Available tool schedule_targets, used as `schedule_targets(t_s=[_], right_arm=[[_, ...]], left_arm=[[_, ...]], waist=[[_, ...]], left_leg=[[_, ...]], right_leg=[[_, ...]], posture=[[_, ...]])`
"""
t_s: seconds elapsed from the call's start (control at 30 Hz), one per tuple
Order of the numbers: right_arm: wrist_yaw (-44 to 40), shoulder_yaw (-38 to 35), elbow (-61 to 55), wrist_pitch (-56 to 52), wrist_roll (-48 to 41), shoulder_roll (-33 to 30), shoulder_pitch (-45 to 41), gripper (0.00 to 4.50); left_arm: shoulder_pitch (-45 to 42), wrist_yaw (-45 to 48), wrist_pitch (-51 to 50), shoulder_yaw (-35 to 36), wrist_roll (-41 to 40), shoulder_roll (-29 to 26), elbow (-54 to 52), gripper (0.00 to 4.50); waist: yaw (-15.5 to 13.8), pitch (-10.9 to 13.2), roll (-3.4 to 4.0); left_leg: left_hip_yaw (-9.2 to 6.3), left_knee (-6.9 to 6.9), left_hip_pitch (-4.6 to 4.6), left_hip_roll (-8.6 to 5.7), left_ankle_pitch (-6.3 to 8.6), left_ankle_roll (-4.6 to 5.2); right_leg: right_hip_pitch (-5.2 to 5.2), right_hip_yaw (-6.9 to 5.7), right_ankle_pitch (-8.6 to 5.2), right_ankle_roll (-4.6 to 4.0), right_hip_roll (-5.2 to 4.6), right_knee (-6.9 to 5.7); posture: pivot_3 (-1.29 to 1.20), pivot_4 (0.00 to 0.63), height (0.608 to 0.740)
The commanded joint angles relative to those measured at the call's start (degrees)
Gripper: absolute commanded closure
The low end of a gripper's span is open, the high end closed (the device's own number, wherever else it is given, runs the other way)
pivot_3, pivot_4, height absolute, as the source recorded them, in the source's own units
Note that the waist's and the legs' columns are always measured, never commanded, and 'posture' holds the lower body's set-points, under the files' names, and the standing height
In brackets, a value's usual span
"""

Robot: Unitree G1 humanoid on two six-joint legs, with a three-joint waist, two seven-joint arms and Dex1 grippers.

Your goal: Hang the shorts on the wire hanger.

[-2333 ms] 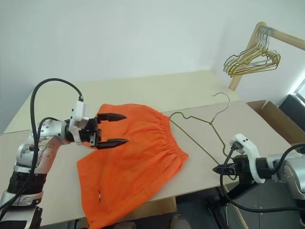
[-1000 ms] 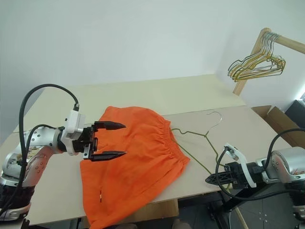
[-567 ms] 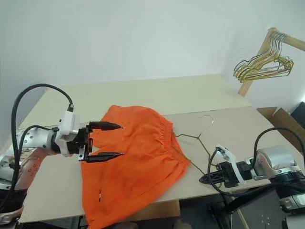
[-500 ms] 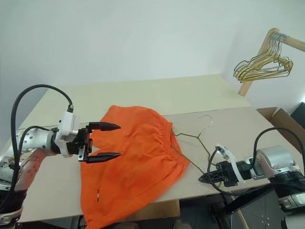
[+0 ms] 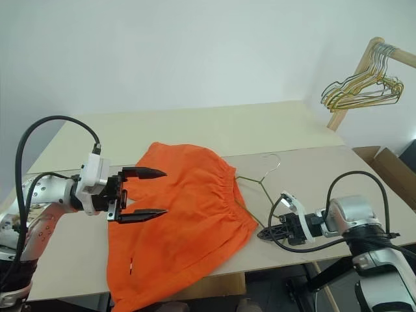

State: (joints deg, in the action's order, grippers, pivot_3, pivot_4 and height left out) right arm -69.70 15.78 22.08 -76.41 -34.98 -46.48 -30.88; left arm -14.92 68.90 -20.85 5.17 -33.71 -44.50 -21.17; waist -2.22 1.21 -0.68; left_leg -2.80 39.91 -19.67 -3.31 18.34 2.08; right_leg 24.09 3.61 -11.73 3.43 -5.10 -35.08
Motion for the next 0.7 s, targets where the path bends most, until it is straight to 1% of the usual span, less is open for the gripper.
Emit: schedule_targets(t_s=[0.03, 0.1, 0.2, 0.23, 0.33, 0.4, 0.53, 0.6, 0.7], right_arm=[[-4.3, 1.3, 0.4, 3.0, 0.7, -1.0, -1.8, 4.5], [-3.8, 0.5, 3.0, 3.6, 1.5, -0.2, -2.7, 4.5], [0.6, -2.3, 10.4, 4.4, 3.4, 3.9, -5.8, 4.5], [0.8, -2.7, 11.4, 4.6, 3.6, 4.7, -6.3, 4.5], [-2.5, -0.4, 8.1, 4.7, 3.5, 4.4, -5.3, 4.5], [-3.0, 0.7, 7.9, 5.0, 4.6, 4.3, -4.9, 4.5], [-2.6, -0.3, 10.8, 6.5, 6.0, 5.9, -6.6, 4.5], [-3.8, -0.9, 11.4, 6.8, 5.8, 6.6, -7.9, 4.5], [-6.7, 2.3, 8.0, 6.9, 6.7, 5.4, -7.5, 4.5]], left_arm=[[-0.5, -0.2, 1.5, 0.7, -0.1, -0.1, -0.6, 0.03], [-0.2, -0.2, 1.7, 0.8, -0.2, -0.3, -0.7, 0.03], [0.1, -0.3, 1.9, 0.8, -0.1, -0.4, -0.8, 0.03], [0.0, -0.3, 2.0, 0.7, 0.0, -0.4, -0.8, 0.03], [-0.2, -0.4, 1.9, 0.8, -0.1, -0.5, -0.8, 0.03], [-0.2, -0.4, 2.0, 0.9, -0.1, -0.5, -0.9, 0.03], [-0.1, -0.3, 2.1, 0.8, 0.1, -0.7, -0.6, 0.03], [-0.4, -0.3, 2.1, 0.7, 0.2, -0.7, -0.5, 0.03], [-0.6, -0.4, 2.1, 0.6, 0.3, -0.7, -0.6, 0.03]], waist=[[0.0, 0.0, 0.0], [-0.1, 0.0, 0.0], [0.1, 0.0, -0.07], [0.2, -0.1, -0.11], [0.0, -0.1, -0.16], [0.0, -0.1, -0.17], [0.0, -0.2, -0.26], [0.2, -0.2, -0.31], [0.1, -0.2, -0.31]], left_leg=[[0.0, 0.0, -0.01, 0.0, 0.0, 0.0], [0.0, 0.01, -0.04, -0.01, 0.0, 0.0], [0.03, 0.02, 0.0, -0.02, -0.01, -0.01], [0.03, 0.01, 0.07, 0.0, -0.02, -0.03], [-0.01, -0.06, 0.13, 0.05, -0.05, -0.08], [-0.01, -0.06, 0.08, 0.06, -0.05, -0.08], [0.0, -0.05, 0.09, 0.04, -0.05, -0.08], [0.0, -0.05, 0.14, 0.05, -0.05, -0.09], [0.01, -0.06, 0.15, 0.06, -0.06, -0.1]], right_leg=[[0.01, -0.01, 0.0, 0.0, 0.0, 0.01], [0.01, -0.01, 0.0, 0.0, -0.02, 0.03], [-0.02, 0.0, 0.01, -0.01, -0.03, 0.02], [-0.05, 0.0, 0.02, -0.03, 0.0, 0.01], [-0.07, 0.0, 0.04, -0.07, 0.07, 0.01], [-0.03, -0.01, 0.05, -0.07, 0.07, 0.01], [-0.05, -0.01, 0.04, -0.07, 0.04, 0.01], [-0.07, -0.01, 0.05, -0.07, 0.07, 0.01], [-0.05, 0.0, 0.06, -0.09, 0.08, -0.02]], posture=[[0.11, 0.0, 0.74], [0.11, 0.0, 0.74], [0.11, 0.0, 0.74], [0.11, 0.0, 0.74], [0.11, 0.0, 0.74], [0.11, 0.0, 0.74], [0.11, 0.0, 0.74], [0.11, 0.0, 0.74], [0.11, 0.0, 0.74]])
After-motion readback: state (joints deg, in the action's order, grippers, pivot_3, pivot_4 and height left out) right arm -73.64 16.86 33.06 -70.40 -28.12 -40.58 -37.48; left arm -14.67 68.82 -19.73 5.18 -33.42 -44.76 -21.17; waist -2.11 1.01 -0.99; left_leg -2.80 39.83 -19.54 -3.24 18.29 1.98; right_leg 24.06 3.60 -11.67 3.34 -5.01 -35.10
